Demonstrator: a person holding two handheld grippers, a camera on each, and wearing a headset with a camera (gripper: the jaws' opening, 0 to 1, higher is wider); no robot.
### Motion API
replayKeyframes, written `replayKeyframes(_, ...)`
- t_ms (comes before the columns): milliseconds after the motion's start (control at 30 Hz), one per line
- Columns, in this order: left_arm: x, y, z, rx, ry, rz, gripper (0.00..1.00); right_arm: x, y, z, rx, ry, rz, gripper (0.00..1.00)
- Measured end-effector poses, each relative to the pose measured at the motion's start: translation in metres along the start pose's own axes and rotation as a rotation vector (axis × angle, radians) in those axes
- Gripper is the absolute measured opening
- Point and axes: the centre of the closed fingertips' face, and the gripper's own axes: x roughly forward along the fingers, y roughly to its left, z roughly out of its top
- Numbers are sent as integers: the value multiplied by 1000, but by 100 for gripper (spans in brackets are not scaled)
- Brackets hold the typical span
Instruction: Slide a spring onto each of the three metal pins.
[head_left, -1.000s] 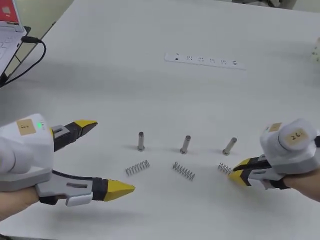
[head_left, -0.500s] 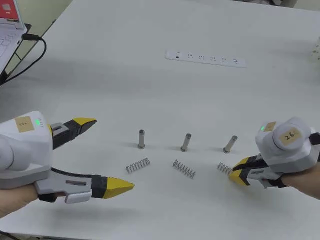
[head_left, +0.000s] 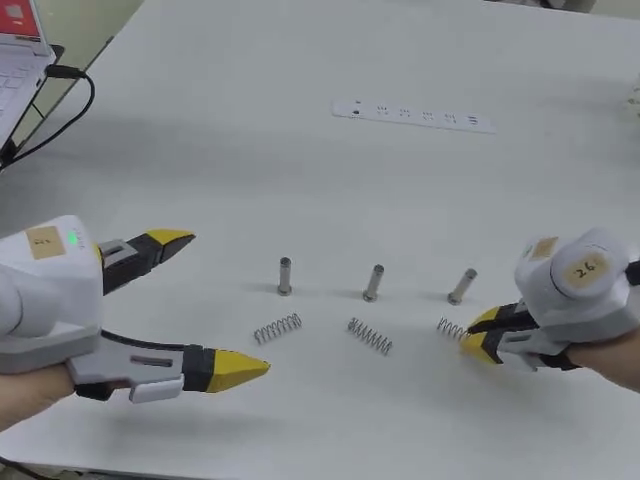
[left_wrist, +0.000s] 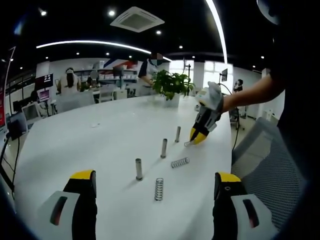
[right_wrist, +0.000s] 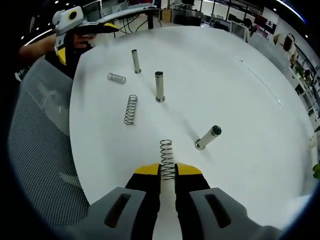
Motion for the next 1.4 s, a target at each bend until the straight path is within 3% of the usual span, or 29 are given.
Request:
replayKeyframes(267, 3, -7, 12, 27, -15, -16, 93, -9, 3, 9, -8, -23, 2, 8)
replayKeyframes(467, 3, -10, 28, 49, -50, -29, 91, -18, 11, 16, -31, -42, 12, 8)
replayKeyframes(633, 11, -19, 37, 62, -69, -65, 86, -28, 16, 27, -67, -64, 20, 8)
replayKeyframes(733, 18, -31, 40, 53, -85, -114, 80, -34, 20, 37, -87, -84, 26, 8)
replayKeyframes(1033, 34, -59, 34, 63, -51, -238, 69, -44, 36, 51, -135, -127, 48, 8)
replayKeyframes(1167, 44, -65, 29, 75, -22, -278, 65, -46, 41, 55, -158, -148, 45, 8)
replayKeyframes(1400, 61, -70, 29, 84, -16, -331, 58, -46, 52, 62, -210, -169, 67, 8)
